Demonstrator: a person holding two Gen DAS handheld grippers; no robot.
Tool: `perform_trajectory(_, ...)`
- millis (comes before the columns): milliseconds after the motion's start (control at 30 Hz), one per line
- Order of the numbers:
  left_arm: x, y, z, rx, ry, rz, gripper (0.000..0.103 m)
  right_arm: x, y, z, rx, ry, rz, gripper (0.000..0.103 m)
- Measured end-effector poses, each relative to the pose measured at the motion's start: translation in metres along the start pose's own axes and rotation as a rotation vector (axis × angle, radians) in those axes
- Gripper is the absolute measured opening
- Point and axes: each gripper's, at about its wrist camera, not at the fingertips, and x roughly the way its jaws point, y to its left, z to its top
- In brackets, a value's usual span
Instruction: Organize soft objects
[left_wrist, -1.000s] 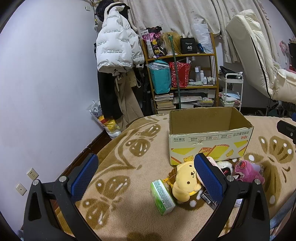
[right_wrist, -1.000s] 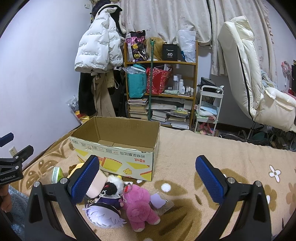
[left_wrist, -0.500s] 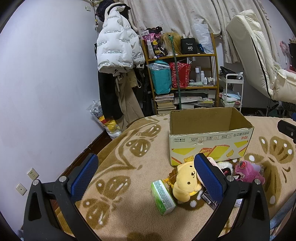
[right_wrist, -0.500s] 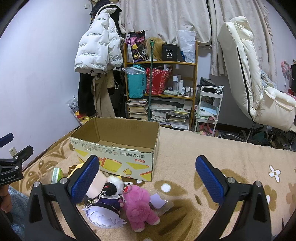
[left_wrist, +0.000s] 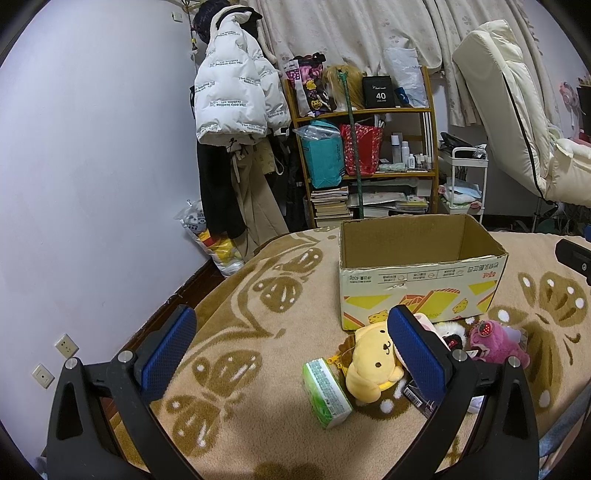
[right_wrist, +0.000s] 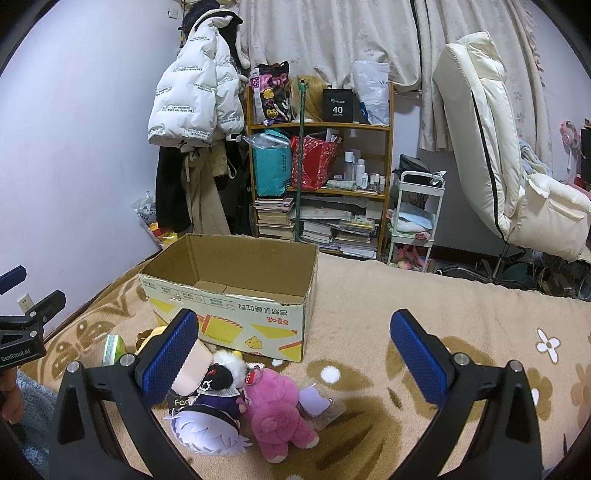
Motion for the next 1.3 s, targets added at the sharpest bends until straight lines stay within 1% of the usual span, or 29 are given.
perform_trajectory(1100, 0.0007, 0.0014, -0.0011, 0.001, 0.003, 0.001, 0.102, -0.0015, -0.0026, 0.0018, 0.0, 0.004, 0.003, 0.103)
perform_trajectory(1300, 0.0084, 0.0027, -0.0059, 0.006, 0.031, 0.005, 0.102, 0.0018, -0.0022, -0.0016, -0.011, 0.032, 0.022, 0.103)
